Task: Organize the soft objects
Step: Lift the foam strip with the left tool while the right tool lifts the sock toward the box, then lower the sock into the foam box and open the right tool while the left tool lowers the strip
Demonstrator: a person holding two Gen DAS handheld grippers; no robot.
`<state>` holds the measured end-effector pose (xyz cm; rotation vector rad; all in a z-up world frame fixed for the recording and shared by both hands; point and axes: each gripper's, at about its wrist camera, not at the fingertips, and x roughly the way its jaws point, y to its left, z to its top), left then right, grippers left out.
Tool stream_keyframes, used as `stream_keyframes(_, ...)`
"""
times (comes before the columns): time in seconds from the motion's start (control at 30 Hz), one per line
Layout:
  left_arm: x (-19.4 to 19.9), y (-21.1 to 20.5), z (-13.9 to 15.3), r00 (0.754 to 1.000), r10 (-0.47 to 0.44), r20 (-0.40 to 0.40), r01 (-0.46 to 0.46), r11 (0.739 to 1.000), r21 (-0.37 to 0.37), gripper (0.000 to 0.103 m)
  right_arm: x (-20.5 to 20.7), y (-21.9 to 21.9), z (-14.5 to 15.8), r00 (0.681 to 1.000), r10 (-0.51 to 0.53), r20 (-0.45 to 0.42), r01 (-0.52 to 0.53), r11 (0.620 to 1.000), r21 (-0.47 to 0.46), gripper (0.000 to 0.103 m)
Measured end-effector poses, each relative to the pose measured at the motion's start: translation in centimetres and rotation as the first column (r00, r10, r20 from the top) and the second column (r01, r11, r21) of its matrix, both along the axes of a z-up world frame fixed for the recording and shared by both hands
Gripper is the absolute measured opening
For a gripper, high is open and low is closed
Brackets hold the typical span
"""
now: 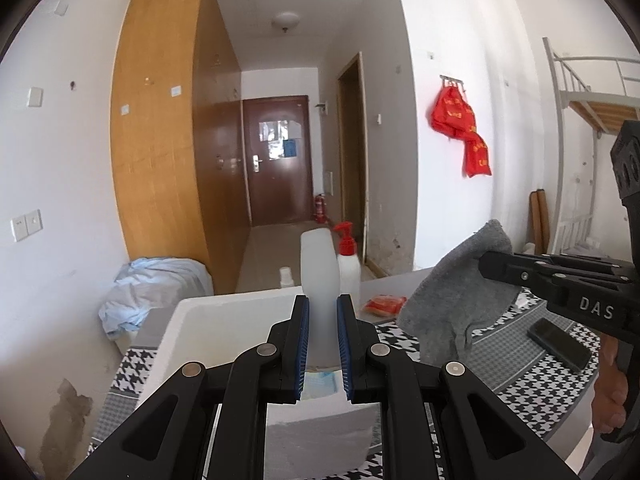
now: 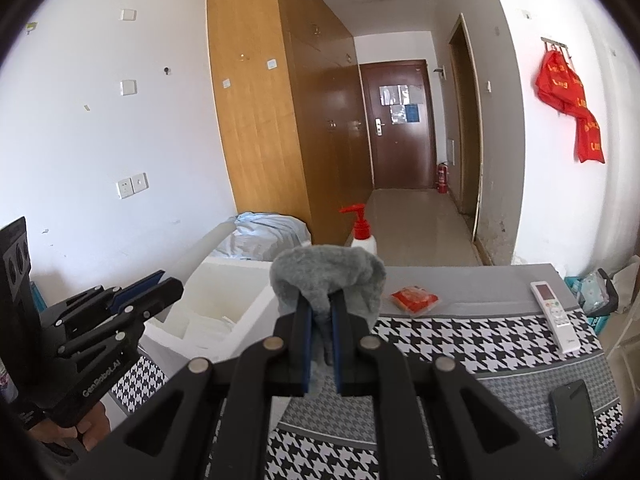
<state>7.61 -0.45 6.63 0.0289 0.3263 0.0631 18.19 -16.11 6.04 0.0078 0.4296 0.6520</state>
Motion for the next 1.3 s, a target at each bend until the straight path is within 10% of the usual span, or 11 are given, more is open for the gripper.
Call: stream_keyframes(1.3,-3.0,8.6,0.1,0.979,0.204,0.026,-0.203,0.979,-0.029,0.015,-0.2,10.8,1.3,0.986,0.165,0.025,-0.163,0.986,-0.043,0.011)
